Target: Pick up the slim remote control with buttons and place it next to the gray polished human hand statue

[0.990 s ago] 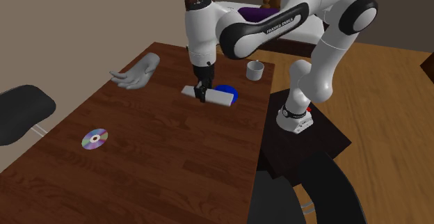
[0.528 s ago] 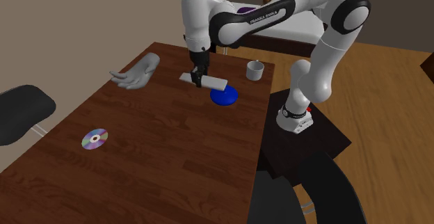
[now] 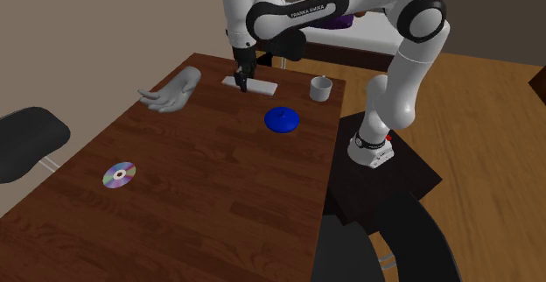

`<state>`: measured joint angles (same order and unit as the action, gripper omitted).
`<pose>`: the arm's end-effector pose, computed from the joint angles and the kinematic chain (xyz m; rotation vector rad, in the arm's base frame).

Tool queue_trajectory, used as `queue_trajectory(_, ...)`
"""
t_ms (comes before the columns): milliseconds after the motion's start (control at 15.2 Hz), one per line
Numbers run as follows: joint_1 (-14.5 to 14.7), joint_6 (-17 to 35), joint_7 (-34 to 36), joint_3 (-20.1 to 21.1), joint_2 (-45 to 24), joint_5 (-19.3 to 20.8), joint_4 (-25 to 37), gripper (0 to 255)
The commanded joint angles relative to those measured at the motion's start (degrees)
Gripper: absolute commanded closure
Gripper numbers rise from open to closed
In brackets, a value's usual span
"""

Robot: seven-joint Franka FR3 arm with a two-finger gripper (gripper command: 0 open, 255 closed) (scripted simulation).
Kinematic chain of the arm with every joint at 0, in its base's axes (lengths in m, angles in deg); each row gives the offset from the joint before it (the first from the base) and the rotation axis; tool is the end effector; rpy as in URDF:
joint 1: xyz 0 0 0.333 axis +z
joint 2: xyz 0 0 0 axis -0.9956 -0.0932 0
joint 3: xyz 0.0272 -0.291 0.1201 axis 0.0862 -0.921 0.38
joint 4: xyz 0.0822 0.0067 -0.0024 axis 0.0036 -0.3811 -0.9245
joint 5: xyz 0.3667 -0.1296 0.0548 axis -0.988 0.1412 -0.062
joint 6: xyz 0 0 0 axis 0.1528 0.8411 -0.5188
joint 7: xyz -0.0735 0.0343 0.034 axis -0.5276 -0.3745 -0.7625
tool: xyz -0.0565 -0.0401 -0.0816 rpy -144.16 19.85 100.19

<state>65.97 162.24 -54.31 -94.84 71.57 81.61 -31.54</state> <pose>0.4872 -0.2337 0.5341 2.9554 -1.0518 -0.0163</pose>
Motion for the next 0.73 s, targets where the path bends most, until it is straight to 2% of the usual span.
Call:
queue_trajectory(0,-1.4,-0.1,-3.2,-1.7,-1.8,-0.1,1.9,255)
queue_trajectory(660,-8.4,-3.3,-16.4,-7.6,-14.2,-2.9,17.2,255)
